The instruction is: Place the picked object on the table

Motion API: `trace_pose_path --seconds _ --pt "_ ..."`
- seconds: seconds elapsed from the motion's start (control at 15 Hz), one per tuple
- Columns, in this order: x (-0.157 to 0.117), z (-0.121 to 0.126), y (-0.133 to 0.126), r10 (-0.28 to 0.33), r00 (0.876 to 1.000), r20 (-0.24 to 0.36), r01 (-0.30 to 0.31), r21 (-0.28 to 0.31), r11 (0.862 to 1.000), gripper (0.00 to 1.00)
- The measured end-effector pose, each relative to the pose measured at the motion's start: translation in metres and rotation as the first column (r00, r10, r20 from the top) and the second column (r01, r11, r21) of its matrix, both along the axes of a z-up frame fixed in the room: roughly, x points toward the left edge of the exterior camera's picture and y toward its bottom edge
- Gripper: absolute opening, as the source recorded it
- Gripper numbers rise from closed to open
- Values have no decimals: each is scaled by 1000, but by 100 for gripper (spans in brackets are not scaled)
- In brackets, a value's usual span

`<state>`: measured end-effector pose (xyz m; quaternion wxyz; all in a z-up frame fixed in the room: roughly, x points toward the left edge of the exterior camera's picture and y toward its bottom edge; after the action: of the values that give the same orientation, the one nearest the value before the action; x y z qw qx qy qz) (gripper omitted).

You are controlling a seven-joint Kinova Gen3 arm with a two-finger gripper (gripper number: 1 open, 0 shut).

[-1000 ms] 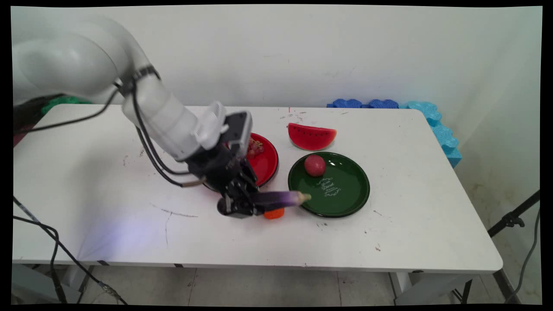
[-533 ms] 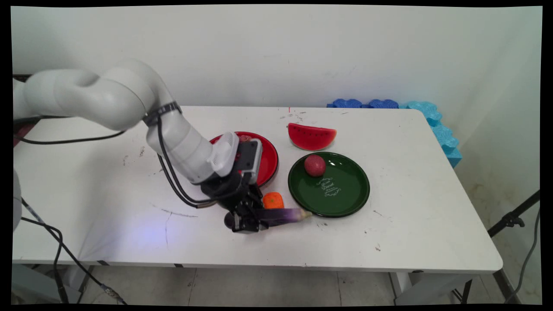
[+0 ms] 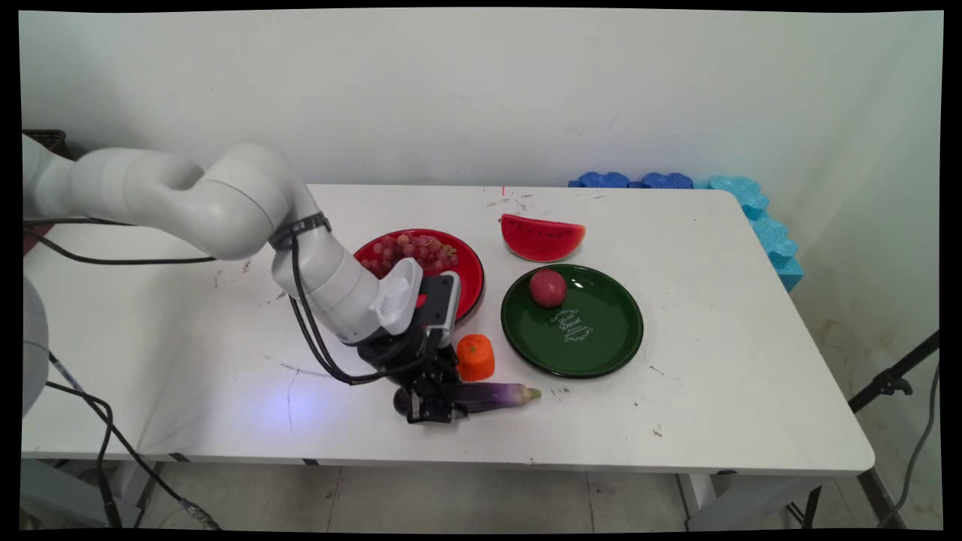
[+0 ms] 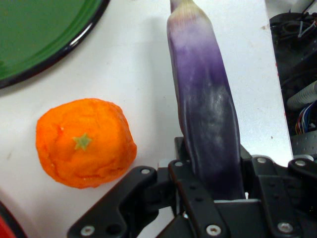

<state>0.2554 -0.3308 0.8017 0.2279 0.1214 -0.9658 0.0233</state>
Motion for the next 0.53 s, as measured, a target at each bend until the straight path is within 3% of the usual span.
trace_pose_path --seconds 0.2,0.27,0.53 --pt "1 -8 0 -5 1000 -1 5 1 1000 0" --pt "1 -9 0 -7 1000 -2 7 -2 1000 100" --pt "3 -5 -2 -14 999 -28 14 -13 1000 100"
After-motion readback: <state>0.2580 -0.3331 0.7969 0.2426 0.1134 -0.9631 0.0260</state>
